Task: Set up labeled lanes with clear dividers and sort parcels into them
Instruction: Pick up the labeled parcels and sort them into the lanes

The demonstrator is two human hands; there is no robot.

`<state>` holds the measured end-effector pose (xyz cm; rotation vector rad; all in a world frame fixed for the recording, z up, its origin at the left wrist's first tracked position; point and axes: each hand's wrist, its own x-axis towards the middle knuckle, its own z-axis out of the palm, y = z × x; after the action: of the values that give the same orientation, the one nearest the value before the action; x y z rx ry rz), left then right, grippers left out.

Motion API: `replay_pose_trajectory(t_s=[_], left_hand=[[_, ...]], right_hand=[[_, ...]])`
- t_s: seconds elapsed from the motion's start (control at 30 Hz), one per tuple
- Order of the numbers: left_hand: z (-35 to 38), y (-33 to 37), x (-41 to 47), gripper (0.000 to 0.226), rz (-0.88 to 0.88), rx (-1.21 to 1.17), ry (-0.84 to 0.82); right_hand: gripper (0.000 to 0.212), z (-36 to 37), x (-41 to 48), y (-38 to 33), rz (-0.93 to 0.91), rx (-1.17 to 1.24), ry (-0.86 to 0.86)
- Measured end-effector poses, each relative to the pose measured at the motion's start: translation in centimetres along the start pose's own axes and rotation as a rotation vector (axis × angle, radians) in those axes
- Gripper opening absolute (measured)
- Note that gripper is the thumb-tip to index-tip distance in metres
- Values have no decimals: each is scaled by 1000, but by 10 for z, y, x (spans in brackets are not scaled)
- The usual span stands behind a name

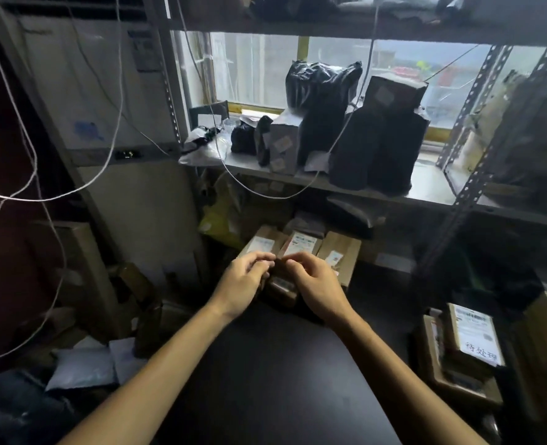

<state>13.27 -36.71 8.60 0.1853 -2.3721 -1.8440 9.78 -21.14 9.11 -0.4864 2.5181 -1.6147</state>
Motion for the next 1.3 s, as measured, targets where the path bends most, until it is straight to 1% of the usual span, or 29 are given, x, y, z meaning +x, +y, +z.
replay_pose_trajectory(t_s=[0.2,0.27,0.4,0.53,0.67,0.73,0.8,0.83,0.93,1.0,1.07,1.13,1.23,1.3], left_hand=[[21,-33,52,27,-50,-15,-104],[33,-46,75,27,-82,-10,-138],[62,-72,127,27,-148,-3,-179],[100,-95,176,27,-174,48,-233],[136,-114,211,27,-147,85,-281],[147,-120,222,26,-118,116,-285],[157,-127,231,29,-97,193,-327],[161,-131,236,34,-67,270,-345],[170,-139,245,49,82,605,-414],[176,-142,249,54,175,819,-457],[182,-143,250,55,257,943,-465],[187,-145,250,57,303,995,-474],[194,-147,251,62,297,995,-507],[199,-148,251,63,277,979,-527]], right_hand=[[19,3,36,43,124,-2,55],[20,-1,54,65,172,21,81],[20,-12,91,108,301,122,151],[17,-29,121,149,374,108,260],[21,-45,141,187,491,143,359],[31,-46,148,201,539,103,388],[47,-45,157,214,586,-8,410],[55,-44,161,218,600,-67,415],[77,-42,169,232,614,-128,382],[86,-41,173,244,616,-139,323],[88,-40,173,253,618,-109,286],[88,-40,172,260,624,-4,311],[88,-43,172,266,644,130,370],[80,-48,174,270,652,165,391]])
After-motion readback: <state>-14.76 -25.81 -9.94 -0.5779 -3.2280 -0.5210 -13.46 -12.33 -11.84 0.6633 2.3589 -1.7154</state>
